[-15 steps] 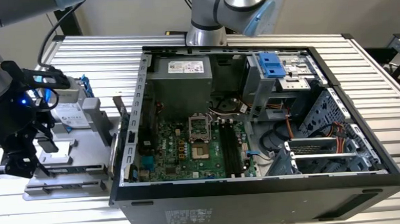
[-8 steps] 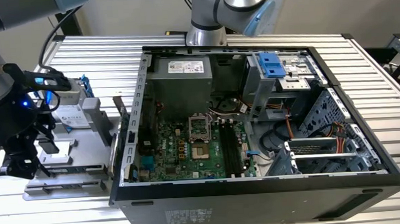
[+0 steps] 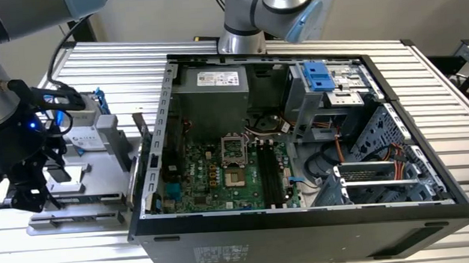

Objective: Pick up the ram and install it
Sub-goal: 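Pick up the ram and move it above insertion slot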

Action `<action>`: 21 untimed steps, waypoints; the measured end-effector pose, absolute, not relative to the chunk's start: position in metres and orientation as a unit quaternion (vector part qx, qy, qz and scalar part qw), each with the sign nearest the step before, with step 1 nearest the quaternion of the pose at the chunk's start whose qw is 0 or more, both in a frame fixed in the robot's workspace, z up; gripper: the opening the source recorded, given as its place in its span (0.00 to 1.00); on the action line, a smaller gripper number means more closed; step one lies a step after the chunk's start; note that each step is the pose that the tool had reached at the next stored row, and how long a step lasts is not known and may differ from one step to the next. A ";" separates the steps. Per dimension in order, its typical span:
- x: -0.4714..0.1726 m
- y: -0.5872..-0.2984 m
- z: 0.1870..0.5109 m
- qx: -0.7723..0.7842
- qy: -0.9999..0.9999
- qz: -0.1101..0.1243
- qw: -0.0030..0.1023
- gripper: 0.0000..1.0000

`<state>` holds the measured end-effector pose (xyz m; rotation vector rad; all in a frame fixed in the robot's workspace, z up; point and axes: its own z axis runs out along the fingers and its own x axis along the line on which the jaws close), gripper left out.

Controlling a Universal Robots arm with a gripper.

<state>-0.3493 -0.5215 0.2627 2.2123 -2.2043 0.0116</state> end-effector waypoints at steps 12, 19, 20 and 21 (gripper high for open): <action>-0.349 -0.522 0.242 0.706 -0.708 0.004 0.009 1.00; -0.345 -0.523 0.229 0.702 -0.712 0.004 0.009 1.00; -0.344 -0.523 0.227 0.702 -0.713 0.004 0.009 1.00; -0.343 -0.523 0.225 0.701 -0.713 0.004 0.009 1.00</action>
